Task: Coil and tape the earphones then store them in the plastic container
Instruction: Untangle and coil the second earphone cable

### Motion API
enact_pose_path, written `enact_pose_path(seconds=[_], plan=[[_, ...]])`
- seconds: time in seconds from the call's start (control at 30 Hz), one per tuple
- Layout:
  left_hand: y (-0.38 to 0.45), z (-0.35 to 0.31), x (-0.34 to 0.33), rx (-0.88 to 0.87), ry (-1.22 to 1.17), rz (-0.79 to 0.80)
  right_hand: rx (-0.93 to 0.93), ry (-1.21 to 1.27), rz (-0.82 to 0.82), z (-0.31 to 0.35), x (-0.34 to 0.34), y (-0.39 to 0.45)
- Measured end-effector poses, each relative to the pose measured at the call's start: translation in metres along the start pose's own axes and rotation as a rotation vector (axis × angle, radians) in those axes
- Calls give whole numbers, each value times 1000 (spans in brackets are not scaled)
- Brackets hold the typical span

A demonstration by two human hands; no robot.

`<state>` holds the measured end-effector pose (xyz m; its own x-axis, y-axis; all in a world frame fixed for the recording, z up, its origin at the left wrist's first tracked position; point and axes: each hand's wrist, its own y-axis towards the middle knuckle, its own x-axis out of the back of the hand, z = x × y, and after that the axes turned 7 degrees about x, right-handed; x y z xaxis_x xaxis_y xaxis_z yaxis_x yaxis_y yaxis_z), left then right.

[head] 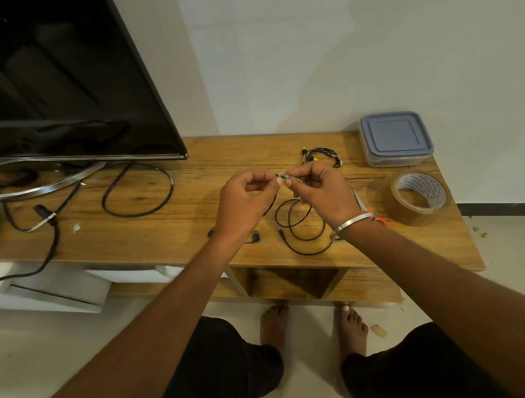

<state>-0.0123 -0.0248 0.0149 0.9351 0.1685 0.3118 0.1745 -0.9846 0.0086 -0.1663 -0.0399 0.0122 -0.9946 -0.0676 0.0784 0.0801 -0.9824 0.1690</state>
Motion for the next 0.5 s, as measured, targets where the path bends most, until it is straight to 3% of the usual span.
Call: enact_pose_path(seconds=[0.5], plan=[[3,-5,4,217,-140,107,-5,-1,48,-5,8,0]])
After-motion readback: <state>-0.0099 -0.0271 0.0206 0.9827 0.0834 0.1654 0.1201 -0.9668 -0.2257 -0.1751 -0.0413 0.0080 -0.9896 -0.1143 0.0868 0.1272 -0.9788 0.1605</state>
